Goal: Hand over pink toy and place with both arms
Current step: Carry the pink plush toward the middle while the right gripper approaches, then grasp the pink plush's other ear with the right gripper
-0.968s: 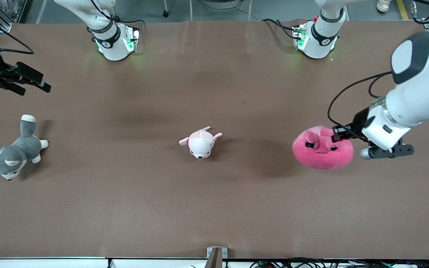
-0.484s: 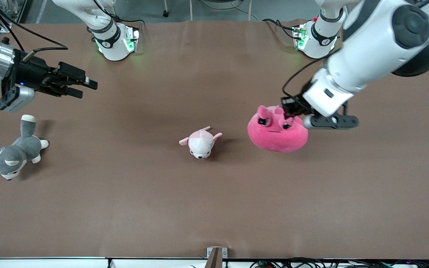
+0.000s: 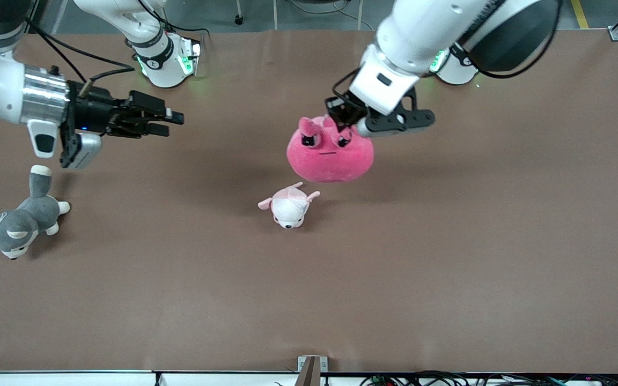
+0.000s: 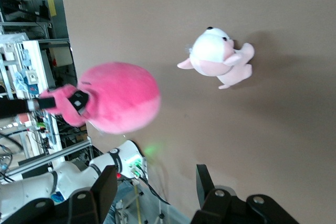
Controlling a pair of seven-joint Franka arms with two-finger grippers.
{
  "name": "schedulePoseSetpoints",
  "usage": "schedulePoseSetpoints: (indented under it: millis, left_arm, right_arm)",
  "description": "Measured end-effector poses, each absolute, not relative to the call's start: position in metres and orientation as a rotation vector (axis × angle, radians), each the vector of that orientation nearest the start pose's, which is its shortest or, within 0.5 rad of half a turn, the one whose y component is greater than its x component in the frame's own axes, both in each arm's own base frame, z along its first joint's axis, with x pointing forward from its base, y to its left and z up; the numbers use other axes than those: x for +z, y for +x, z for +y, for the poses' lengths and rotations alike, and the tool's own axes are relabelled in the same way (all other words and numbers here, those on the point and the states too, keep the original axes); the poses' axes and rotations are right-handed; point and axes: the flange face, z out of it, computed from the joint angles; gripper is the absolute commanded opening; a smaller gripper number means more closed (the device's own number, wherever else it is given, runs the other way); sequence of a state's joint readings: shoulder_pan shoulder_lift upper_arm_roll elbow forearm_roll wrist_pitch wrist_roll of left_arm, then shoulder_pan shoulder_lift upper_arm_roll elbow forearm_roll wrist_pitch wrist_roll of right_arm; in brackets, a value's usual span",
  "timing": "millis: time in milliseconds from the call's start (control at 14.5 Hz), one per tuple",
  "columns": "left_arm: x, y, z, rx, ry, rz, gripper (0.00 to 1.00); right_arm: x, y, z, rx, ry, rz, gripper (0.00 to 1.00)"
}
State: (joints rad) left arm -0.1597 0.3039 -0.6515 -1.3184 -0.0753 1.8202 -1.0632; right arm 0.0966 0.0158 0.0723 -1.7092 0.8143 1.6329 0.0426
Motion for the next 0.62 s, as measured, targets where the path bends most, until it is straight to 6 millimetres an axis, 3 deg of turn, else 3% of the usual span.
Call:
schedulePoseSetpoints:
  millis: [276,622]
  left_arm:
    - [0.616,0.487,-0.468,0.095,-3.510,-0.818,0.00]
    - [0.584,0.487,-0.505,0.215,-3.501,-1.029,0.00]
  right_arm:
    - [0.591,0.535,0.204,0.244,-2.334,0.022,0.69]
    - [0.597,0.519,0.259,0.261,-2.341,0.078,0.69]
